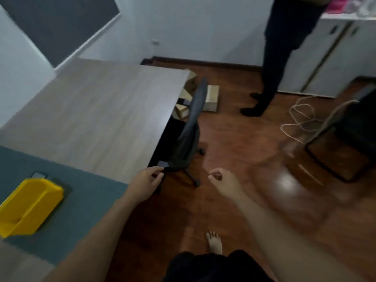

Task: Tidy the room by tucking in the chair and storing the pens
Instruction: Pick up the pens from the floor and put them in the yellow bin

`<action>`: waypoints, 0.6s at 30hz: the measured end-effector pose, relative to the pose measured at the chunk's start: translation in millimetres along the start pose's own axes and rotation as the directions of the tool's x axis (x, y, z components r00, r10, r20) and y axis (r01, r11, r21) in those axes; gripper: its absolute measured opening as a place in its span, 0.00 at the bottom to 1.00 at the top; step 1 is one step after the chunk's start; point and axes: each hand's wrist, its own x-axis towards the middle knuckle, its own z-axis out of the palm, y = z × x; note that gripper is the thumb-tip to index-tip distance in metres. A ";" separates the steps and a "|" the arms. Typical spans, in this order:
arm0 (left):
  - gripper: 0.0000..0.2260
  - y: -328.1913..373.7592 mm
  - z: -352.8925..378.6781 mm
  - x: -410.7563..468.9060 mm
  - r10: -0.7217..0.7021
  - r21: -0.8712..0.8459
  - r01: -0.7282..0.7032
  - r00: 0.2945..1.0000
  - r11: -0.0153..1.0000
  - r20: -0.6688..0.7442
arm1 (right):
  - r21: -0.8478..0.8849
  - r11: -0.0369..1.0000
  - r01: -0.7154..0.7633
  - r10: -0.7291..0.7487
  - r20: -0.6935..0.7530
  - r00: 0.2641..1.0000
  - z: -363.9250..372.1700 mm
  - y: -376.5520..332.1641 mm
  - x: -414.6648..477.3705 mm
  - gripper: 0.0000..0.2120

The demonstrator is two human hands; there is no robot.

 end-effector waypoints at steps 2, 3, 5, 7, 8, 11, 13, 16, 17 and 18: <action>0.17 21.0 11.0 13.1 0.075 0.005 -0.076 0.994 0.997 0.074 | 0.021 0.999 -0.050 0.052 -0.065 0.997 -14.6 26.1 -22.8 0.09; 0.17 30.6 18.7 18.6 0.111 0.013 -0.113 0.988 0.993 0.109 | 0.028 0.996 -0.085 0.087 -0.094 0.992 -19.9 40.7 -35.3 0.09; 0.16 50.4 33.9 27.1 0.172 0.034 -0.180 0.971 0.983 0.168 | 0.065 0.986 -0.152 0.161 -0.172 0.972 -28.9 67.2 -62.1 0.09; 0.16 71.1 49.6 33.3 0.221 0.029 -0.233 0.949 0.972 0.225 | 0.099 0.972 -0.212 0.231 -0.257 0.939 -35.1 90.8 -90.2 0.09; 0.16 80.1 58.2 35.4 0.244 0.028 -0.259 0.936 0.965 0.254 | 0.119 0.964 -0.239 0.263 -0.280 0.923 -36.7 102.8 -104.3 0.09; 0.15 106.3 86.9 33.9 0.299 0.016 -0.324 0.891 0.946 0.342 | 0.184 0.931 -0.314 0.358 -0.302 0.884 -35.7 139.8 -148.3 0.10; 0.12 127.2 104.9 28.5 0.330 0.014 -0.366 0.855 0.931 0.400 | 0.205 0.911 -0.359 0.410 -0.338 0.847 -36.6 161.3 -175.6 0.10; 0.13 162.8 130.2 16.1 0.371 -0.006 -0.419 0.798 0.908 0.475 | 0.259 0.882 -0.394 0.469 -0.388 0.794 -46.6 185.6 -209.9 0.11; 0.15 175.1 139.0 11.8 0.381 -0.006 -0.434 0.784 0.901 0.490 | 0.284 0.875 -0.392 0.480 -0.404 0.779 -51.0 193.5 -219.7 0.11; 0.17 187.5 147.4 7.1 0.388 0.000 -0.449 0.772 0.894 0.504 | 0.319 0.865 -0.387 0.495 -0.416 0.763 -55.3 201.3 -228.9 0.11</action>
